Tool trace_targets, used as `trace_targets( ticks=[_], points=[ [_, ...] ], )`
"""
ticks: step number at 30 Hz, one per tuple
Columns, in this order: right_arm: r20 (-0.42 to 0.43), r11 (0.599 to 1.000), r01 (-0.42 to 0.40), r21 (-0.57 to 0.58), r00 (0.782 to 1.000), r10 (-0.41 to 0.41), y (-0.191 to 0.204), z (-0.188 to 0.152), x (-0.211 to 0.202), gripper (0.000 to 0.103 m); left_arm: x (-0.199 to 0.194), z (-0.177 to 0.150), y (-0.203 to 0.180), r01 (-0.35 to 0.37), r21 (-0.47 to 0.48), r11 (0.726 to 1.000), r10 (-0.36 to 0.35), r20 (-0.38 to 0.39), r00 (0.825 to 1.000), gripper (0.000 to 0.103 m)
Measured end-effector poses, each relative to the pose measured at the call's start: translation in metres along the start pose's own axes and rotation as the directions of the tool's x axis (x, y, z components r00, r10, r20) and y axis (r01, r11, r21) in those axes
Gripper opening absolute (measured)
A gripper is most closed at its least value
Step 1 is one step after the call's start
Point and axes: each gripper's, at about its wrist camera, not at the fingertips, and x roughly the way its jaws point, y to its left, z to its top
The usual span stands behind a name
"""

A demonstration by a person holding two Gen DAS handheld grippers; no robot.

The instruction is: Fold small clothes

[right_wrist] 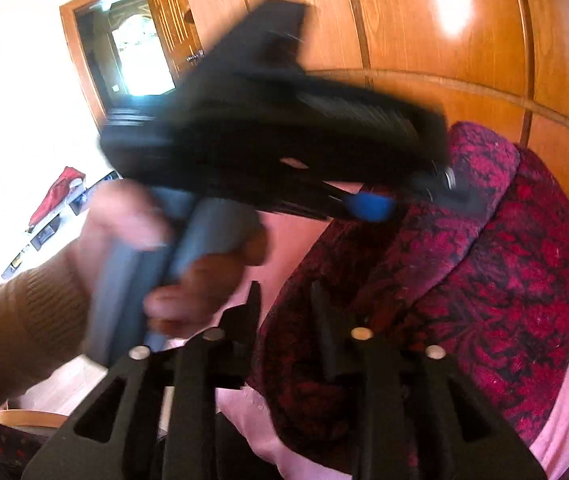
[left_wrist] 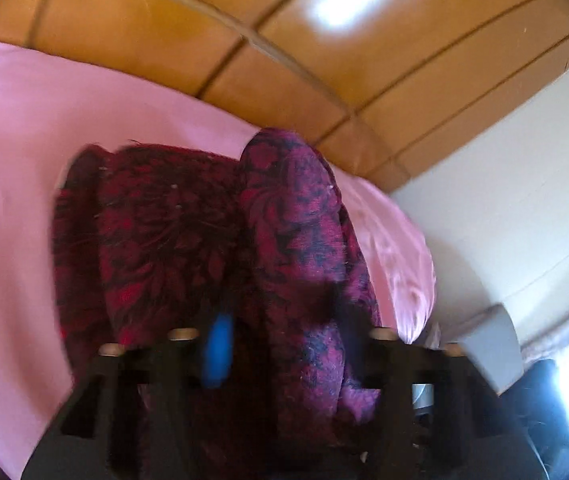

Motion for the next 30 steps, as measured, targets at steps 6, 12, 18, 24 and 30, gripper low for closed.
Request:
trace_targets(
  ticks=[6,12,18,24,30],
  points=[
    [0.069,0.978,-0.186,0.093,0.981,0.180,-0.038,-0.013,-0.070,0.062,-0.003,0.004,-0.021,-0.072,0.092,0.993,0.072,0.008,0.997,0.019],
    [0.126,0.952,-0.067,0.298,0.992,0.031,-0.120,-0.031,-0.100,0.058,-0.019,0.006,-0.015,-0.116,0.081,0.990,0.112,0.054,0.992,0.016],
    [0.040,0.972,0.036,0.234,0.998,-0.046,-0.119,-0.033,-0.048,0.054,-0.052,-0.008,-0.007,-0.185,0.064,0.981,0.178,0.110,0.978,0.013],
    [-0.014,0.992,0.097,0.075,0.995,-0.096,-0.078,-0.028,0.013,0.055,-0.065,-0.050,0.038,-0.332,-0.069,0.941,0.338,0.108,0.935,0.013],
    [-0.057,0.992,0.122,0.036,0.991,-0.120,-0.070,-0.022,0.022,0.055,-0.055,-0.070,0.029,-0.460,-0.083,0.884,0.467,0.174,0.867,0.021]
  ],
)
